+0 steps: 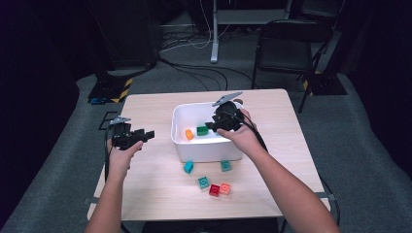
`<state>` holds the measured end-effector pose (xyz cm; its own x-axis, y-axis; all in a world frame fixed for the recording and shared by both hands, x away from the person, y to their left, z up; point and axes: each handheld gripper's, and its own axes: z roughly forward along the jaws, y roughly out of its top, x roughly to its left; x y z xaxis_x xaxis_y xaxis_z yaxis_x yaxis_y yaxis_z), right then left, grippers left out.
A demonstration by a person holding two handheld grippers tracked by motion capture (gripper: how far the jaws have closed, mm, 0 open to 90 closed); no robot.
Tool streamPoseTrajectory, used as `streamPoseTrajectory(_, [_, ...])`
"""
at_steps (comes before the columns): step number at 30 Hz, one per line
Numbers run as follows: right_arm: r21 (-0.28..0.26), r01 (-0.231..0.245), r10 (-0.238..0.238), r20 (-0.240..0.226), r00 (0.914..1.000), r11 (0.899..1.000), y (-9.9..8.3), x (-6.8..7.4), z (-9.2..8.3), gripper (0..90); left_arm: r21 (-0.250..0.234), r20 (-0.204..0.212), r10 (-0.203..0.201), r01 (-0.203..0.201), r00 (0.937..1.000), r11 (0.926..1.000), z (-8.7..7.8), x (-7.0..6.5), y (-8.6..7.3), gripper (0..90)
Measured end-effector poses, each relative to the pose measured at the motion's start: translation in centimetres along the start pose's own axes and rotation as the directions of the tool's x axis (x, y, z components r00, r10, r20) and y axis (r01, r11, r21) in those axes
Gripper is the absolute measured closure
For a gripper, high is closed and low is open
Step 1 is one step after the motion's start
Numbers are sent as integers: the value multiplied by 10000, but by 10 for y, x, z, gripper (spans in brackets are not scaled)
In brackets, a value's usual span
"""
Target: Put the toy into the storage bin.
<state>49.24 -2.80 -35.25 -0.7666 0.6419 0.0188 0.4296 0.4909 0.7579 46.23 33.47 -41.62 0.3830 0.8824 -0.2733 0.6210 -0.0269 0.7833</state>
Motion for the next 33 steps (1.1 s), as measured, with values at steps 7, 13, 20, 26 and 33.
streamPoseTrajectory(7, [-491, 206, -218, -254, 9994, 9986, -6, 15, -21, 533, 5, -32, 17, -17, 10000, 10000, 0, 0, 0, 434])
streamPoseTrajectory(13, [-622, 197, -217, -319, 9993, 9979, -15, 24, -34, 518, -29, -44, -32, 32, 10000, 10000, 0, 0, 0, 435])
streamPoseTrajectory(20, [-925, 343, -380, -390, 9985, 9951, -24, 30, -44, 505, -10, -26, -35, 35, 10000, 10000, 0, 0, 0, 434])
streamPoseTrajectory(26, [-1038, 427, -464, -333, 9984, 9937, -33, 37, -52, 499, -15, -37, -39, 39, 10000, 10000, 0, 0, 0, 434])
streamPoseTrajectory(33, [-1159, 784, -790, -1, 9969, 9902, -44, 47, -58, 499, 9, -56, 17, -17, 10000, 10000, 0, 0, 0, 435])
